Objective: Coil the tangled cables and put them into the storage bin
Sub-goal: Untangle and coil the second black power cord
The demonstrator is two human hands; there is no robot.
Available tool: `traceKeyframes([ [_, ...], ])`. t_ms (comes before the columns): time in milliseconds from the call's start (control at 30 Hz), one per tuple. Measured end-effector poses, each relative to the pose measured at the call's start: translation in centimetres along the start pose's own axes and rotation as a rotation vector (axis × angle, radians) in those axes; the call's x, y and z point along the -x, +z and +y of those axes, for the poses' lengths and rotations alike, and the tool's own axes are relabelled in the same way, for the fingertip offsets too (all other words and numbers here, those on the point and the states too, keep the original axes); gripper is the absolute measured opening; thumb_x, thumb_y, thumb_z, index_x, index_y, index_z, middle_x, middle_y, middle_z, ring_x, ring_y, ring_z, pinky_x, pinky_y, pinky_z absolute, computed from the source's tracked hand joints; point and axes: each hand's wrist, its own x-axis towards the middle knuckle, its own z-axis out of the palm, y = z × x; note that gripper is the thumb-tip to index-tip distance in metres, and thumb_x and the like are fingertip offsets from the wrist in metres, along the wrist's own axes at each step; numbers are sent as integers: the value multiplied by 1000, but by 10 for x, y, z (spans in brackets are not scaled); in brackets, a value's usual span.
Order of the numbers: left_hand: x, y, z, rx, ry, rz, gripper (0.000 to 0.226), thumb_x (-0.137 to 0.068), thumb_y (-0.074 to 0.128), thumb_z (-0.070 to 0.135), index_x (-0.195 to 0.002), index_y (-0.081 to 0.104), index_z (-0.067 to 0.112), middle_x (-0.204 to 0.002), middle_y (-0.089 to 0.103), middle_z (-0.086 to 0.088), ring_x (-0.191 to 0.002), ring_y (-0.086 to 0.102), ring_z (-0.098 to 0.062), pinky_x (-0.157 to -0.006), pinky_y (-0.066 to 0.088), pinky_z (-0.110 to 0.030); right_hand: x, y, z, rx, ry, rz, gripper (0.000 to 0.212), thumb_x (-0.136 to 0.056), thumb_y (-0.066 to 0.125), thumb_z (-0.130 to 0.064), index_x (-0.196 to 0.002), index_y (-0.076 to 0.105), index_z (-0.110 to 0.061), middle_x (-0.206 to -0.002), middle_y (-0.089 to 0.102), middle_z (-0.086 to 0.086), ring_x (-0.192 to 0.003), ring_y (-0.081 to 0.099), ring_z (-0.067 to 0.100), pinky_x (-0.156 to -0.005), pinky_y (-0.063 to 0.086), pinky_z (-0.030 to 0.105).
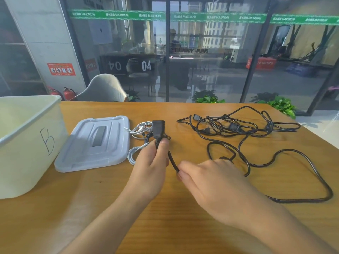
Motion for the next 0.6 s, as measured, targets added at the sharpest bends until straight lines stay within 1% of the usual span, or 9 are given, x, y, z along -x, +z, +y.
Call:
traceKeyframes([
  [67,3,2,1,13,18,-33,48,-110,41,45,-74,40,13,-62,37,8,-57,36,-12,-58,37,-29,0,5,-9,-50,5,19,27,-110,18,-46,-98,40,-35,-67,54,-9,-61,51,19,-58,35,41],
  [133,8,5,2,34,43,-80,54,-110,39,47,-78,41,4,-62,37,11,-56,37,-8,-53,39,-16,-2,9,-16,-115,44,39,39,-106,12,-48,-107,49,-34,-76,64,-7,-70,59,22,-62,42,43],
  [167,9,6,4,38,58,-97,55,-108,39,49,-79,41,2,-63,36,11,-57,36,-7,-52,37,-14,-3,10,-16,-147,62,53,45,-104,10,-50,-107,52,-33,-78,66,-6,-72,61,22,-65,45,44],
  [233,10,7,6,50,75,-105,54,-105,38,51,-76,42,6,-65,35,9,-59,34,-8,-52,35,-15,-5,9,-13,-191,63,66,51,-101,10,-52,-107,56,-31,-80,68,-6,-74,62,22,-68,48,45],
  [300,8,5,8,79,69,-77,50,-109,37,44,-70,41,13,-64,35,4,-56,34,-10,-49,34,-16,-7,10,-11,-225,18,30,48,-104,15,-51,-109,58,-31,-83,70,-7,-76,63,20,-69,48,43],
  [367,5,1,8,151,29,-41,48,-112,36,37,-69,40,19,-66,35,-2,-57,34,-14,-49,34,-19,-8,15,-10,-261,-49,-64,39,-109,24,-48,-108,59,-31,-77,65,-8,-72,58,14,-66,42,37],
  [433,2,-5,8,288,-28,-50,46,-113,37,38,-71,43,22,-69,38,-3,-60,36,-18,-54,36,-24,-9,23,-9,-306,-99,-163,35,-111,29,-47,-107,60,-31,-66,55,-8,-64,51,9,-60,34,27],
  [500,1,-12,10,478,-91,-138,43,-111,40,40,-74,46,20,-67,38,-1,-56,36,-18,-55,38,-27,-11,28,-4,-286,-139,-210,37,-112,29,-47,-107,61,-31,-61,50,-7,-60,48,10,-58,31,22],
  [600,4,-17,15,641,-156,-368,39,-109,45,42,-77,50,20,-65,29,5,-49,27,-12,-48,35,-23,-14,30,7,-235,-155,-283,44,-111,27,-51,-99,63,-29,-62,52,-9,-62,50,9,-65,33,29],
])
